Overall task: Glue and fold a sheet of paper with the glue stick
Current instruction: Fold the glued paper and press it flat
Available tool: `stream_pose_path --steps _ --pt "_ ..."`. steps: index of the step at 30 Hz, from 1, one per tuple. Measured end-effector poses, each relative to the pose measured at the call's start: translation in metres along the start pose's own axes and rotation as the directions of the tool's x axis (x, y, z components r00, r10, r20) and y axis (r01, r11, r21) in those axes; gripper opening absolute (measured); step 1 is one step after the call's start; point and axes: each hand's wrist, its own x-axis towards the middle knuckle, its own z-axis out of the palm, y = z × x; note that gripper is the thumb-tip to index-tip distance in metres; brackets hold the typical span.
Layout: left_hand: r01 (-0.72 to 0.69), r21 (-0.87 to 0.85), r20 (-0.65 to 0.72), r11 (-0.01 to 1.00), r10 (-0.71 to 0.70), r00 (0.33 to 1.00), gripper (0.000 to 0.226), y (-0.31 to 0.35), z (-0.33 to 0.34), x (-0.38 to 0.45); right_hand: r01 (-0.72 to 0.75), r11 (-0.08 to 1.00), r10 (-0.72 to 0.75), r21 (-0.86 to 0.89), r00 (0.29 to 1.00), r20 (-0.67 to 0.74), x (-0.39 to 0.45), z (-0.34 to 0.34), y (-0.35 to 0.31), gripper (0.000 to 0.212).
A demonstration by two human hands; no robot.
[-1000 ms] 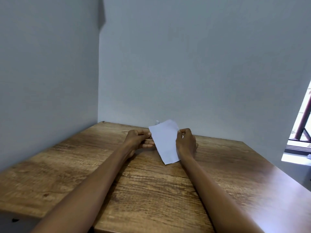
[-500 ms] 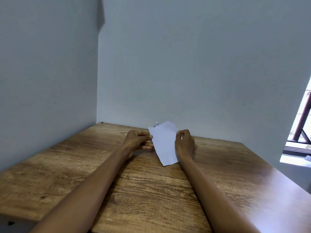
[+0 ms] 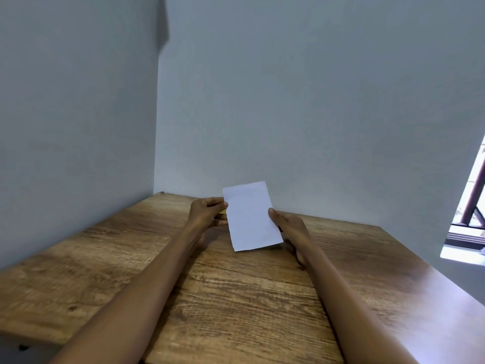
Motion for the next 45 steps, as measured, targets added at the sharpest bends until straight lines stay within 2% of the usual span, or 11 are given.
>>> stream_pose_path --steps 4,9,13,19,23,25,28,33,38,42,45 --pt "-0.037 -0.015 -0.057 0.999 0.036 0.998 0.011 0.001 -0.001 0.000 -0.017 0.999 0.019 -0.036 0.998 0.063 -0.001 0.001 0.000 0.017" --pt "-0.021 -0.032 -0.039 0.999 0.019 0.999 0.011 -0.002 0.003 0.001 0.033 0.999 -0.035 -0.034 0.999 -0.040 -0.002 0.001 0.002 0.023" --pt "0.086 -0.028 0.104 0.996 -0.082 0.991 0.020 -0.003 0.009 -0.001 0.089 0.995 -0.094 -0.044 0.987 -0.132 0.002 0.002 0.003 0.024" --pt "0.185 0.147 0.297 0.972 -0.222 0.929 0.029 -0.009 0.015 -0.008 0.124 0.991 -0.131 -0.046 0.966 -0.223 0.005 0.006 0.004 0.026" --pt "0.104 0.106 0.184 0.989 -0.123 0.975 0.019 -0.009 0.015 -0.005 0.109 0.992 -0.098 0.059 0.981 -0.170 0.002 0.011 -0.003 0.019" --pt "0.064 0.046 0.107 0.997 -0.069 0.992 0.017 -0.010 0.014 -0.003 0.042 0.990 -0.035 0.137 0.998 -0.059 -0.001 0.020 -0.004 0.024" --pt "0.050 0.023 0.107 0.998 -0.052 0.993 0.012 -0.012 0.014 -0.003 0.017 0.991 -0.032 0.134 0.994 0.104 -0.003 0.039 0.000 0.030" --pt "0.064 0.062 0.149 0.996 -0.072 0.986 0.016 -0.013 0.015 -0.003 0.006 0.989 -0.002 0.148 1.000 -0.026 0.001 0.034 0.002 0.012" --pt "0.078 0.123 0.180 0.989 -0.100 0.979 0.019 -0.013 0.014 -0.004 -0.016 0.957 0.061 0.290 0.988 -0.144 0.006 0.006 0.004 0.016" --pt "0.057 0.214 0.229 0.975 -0.107 0.968 0.015 -0.011 0.011 -0.004 -0.041 0.969 0.067 0.243 0.992 -0.102 0.006 -0.003 0.005 0.018" --pt "0.014 0.248 0.183 0.969 -0.061 0.981 0.014 -0.010 0.010 -0.005 -0.036 0.980 0.053 0.195 0.995 -0.083 0.006 -0.001 0.004 0.019"
